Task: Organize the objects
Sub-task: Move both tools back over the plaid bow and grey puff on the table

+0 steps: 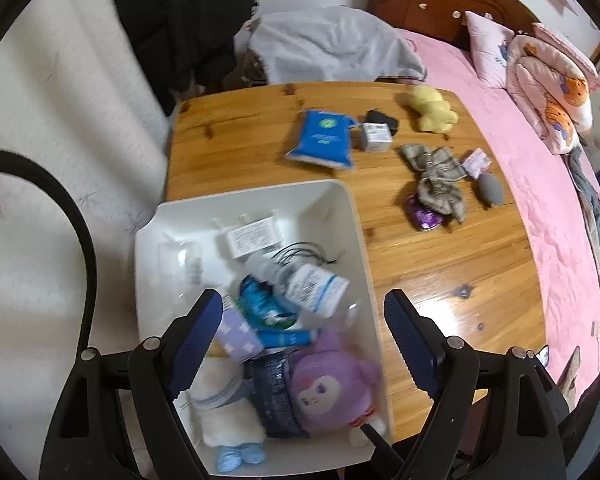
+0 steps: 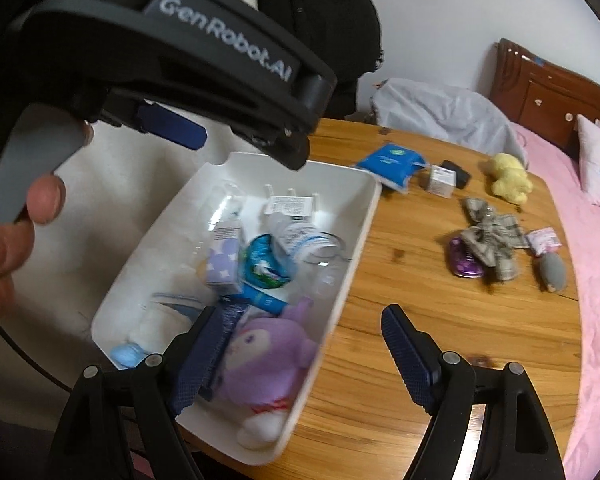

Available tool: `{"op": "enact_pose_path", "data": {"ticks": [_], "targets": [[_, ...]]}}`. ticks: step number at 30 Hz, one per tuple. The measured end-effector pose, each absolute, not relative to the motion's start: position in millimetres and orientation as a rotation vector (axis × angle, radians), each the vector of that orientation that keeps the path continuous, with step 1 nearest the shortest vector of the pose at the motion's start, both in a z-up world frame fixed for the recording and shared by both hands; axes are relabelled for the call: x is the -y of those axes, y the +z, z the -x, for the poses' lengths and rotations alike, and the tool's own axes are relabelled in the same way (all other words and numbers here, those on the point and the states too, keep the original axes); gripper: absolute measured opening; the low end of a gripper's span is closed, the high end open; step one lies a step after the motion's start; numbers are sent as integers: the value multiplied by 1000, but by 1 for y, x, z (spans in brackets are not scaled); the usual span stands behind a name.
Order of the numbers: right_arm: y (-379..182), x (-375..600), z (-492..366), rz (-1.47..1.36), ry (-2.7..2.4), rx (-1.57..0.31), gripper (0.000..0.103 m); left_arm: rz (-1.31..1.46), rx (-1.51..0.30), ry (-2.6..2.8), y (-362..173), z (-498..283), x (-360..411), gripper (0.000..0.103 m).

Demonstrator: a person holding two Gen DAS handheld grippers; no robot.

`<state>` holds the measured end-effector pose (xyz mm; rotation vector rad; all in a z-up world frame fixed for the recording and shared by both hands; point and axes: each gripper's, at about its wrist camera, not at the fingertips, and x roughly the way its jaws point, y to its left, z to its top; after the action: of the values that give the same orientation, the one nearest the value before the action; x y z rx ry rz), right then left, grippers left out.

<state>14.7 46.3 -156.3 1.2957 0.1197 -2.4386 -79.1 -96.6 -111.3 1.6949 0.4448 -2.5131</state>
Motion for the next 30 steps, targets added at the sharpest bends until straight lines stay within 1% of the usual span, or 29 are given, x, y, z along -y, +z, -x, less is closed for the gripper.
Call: {"op": "enact_pose_path", "data": {"ticks": [8,14,19,23,30], "targets": [[-154,-110,-4,-1359,-2525,-27,82,-1756,-418,-2599,-93,119,49,85],[-158,-171,15,-1429,-2602,89,82,-1787,-374,-2665,-81,159,8,85],[-164,-227,39,-1466,-2673,178,82,-1836,-359,-2677,-81,193,-22,85],[-170,-265,57,-1487,-2718,212,82,-1873,-347,-2680,-83,223,-48,85],[-185,-314,91,-1521,-2767,211,82,-1895,-333,-2672,-96,268,-76,85]]}}
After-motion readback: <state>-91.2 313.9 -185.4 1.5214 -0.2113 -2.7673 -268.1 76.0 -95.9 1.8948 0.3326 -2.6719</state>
